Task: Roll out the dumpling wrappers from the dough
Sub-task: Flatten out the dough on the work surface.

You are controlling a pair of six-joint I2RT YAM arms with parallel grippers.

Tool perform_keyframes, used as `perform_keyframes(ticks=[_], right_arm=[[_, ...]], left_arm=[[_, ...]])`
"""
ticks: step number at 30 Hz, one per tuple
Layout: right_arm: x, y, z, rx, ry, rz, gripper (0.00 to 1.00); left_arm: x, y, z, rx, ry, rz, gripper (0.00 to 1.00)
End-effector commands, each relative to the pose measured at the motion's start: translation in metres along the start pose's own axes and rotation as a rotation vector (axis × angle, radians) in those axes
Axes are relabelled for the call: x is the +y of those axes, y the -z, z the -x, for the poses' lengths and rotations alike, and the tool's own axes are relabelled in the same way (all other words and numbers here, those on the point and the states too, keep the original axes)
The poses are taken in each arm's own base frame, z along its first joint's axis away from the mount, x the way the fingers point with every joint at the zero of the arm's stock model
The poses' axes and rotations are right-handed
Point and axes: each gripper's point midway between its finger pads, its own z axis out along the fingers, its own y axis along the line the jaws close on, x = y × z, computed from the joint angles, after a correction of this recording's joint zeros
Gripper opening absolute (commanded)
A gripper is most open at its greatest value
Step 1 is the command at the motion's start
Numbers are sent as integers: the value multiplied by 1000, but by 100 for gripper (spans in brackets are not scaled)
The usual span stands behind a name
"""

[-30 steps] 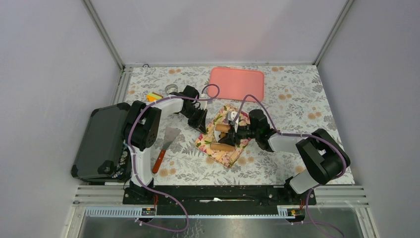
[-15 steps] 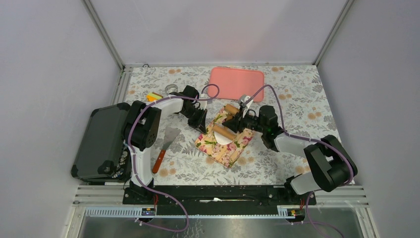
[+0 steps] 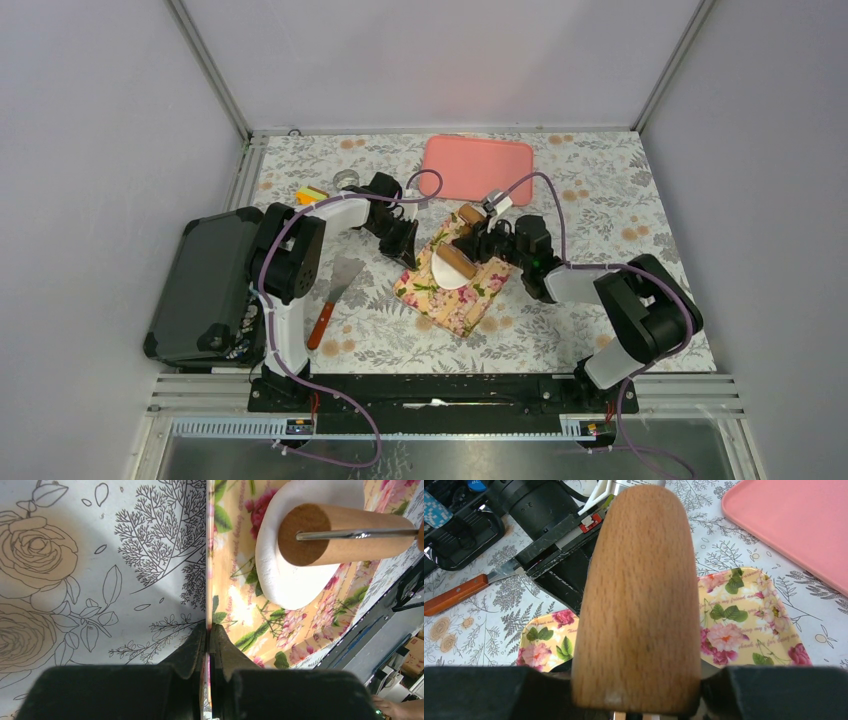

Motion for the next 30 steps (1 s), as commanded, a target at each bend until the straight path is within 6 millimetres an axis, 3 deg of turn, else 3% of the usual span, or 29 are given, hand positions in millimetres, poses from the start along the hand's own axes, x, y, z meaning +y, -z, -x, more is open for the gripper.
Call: perform_keyframes(ticks=[1,9,17,24,30], right_arm=[[-6,11,-69,227,-15,-60,0],[14,23,-106,337,-33,10,0],[27,34,-128,427,-17,72,0],[36,40,-137,461,-37,119,0],[56,48,-136,445,-39,229,0]], left_arm=[[34,-11,-26,81,40,119,0],[34,-9,-24,75,43,120,0],[34,-9,-24,73,48,118,0],[35,-9,-24,73,50,119,0],[36,-9,-24,72,51,119,0]])
